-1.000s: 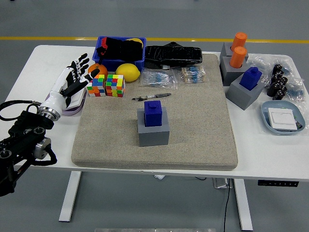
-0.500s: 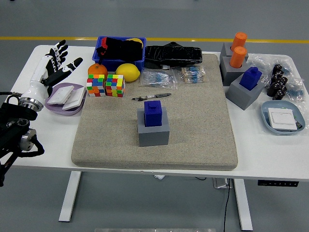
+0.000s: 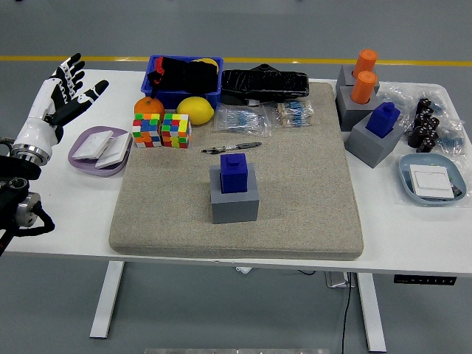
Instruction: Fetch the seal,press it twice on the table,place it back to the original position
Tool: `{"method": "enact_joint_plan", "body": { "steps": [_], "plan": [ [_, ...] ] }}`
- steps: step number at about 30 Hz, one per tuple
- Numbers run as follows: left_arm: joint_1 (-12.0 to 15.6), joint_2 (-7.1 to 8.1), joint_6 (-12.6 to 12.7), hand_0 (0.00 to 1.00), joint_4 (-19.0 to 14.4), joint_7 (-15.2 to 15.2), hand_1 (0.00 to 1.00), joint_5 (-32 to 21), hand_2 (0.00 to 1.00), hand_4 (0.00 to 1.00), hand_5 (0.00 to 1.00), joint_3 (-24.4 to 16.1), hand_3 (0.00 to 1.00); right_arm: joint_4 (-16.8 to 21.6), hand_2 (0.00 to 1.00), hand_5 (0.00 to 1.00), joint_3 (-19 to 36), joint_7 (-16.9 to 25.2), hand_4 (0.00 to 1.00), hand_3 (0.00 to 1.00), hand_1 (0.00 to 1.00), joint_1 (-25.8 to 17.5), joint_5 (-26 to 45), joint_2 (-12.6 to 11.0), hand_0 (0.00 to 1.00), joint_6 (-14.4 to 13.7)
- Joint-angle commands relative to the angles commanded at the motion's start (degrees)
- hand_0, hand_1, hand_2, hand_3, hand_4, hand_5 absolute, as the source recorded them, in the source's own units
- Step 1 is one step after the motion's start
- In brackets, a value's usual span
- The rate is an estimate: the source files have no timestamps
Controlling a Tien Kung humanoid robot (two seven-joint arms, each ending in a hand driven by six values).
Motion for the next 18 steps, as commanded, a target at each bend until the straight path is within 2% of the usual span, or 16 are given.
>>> {"method": "enact_joint_plan", "body": {
  "steps": [9,18],
  "plan": [
    [-0.19,0.84,0.01,0.949,-0.04,0.46,0.998,0.16,0.997,0.957,0.461,0.06,0.996,0.00,0.827,0.844,-0.71,0.11,0.998,0.854,0.823,0.11,0.59,-0.17,0.924,0.36],
    [-1.07,1.03,-0.26,0.949,0.07,0.97,0.998,0.08,0.997,0.958,0.463,1.75,0.997,0.00,0.827,0.844,0.13,-0.19,0.998,0.854,0.823,-0.87,0.53,-0.04,0.924,0.21]
  ]
}}
